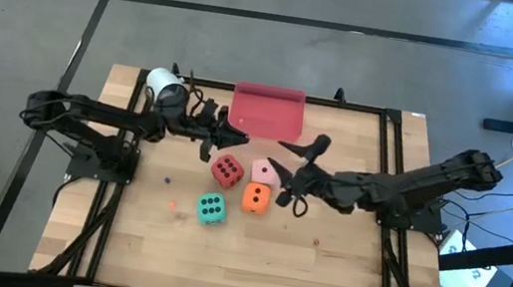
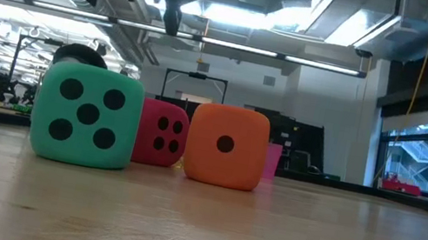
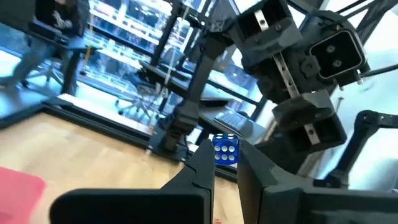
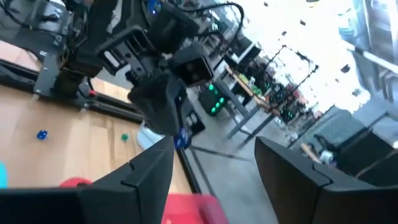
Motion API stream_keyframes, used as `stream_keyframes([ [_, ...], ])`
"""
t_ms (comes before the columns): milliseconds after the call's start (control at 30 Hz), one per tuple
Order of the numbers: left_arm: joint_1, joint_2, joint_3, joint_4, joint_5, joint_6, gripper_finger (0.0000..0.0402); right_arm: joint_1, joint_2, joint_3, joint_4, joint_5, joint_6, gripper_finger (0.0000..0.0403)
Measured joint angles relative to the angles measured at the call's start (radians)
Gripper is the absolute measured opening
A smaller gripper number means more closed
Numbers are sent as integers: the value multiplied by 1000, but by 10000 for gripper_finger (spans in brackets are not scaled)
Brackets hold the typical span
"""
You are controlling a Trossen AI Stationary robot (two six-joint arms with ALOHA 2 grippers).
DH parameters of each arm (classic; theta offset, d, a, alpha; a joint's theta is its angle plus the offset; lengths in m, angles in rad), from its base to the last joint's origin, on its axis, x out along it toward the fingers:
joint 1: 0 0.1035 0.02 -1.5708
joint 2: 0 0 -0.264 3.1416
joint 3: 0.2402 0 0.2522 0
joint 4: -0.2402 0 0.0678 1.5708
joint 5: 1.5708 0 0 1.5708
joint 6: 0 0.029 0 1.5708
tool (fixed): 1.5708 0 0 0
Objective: Pick & Place Dice
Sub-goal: Put the right blue die into the pink bin
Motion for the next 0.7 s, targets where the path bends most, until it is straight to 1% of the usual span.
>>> stream_keyframes([
  [100,33,-20,0,-28,13,42,24,23,-48,0,-101,41,87,223],
  [200,65,-45,0,-70,10,100,24,39,-92,0,-238,49,210,221],
  [300,98,-72,0,-142,-17,154,24,50,-122,0,-357,46,332,218],
  [367,117,-85,0,-189,-53,187,24,55,-133,0,-414,48,395,215],
  [467,141,-90,0,-238,-95,215,24,56,-135,0,-475,69,476,211],
  [567,160,-90,0,-251,-101,224,24,56,-135,-6,-524,94,543,208],
  [700,179,-90,5,-280,-122,253,24,56,-143,-81,-517,135,615,205],
])
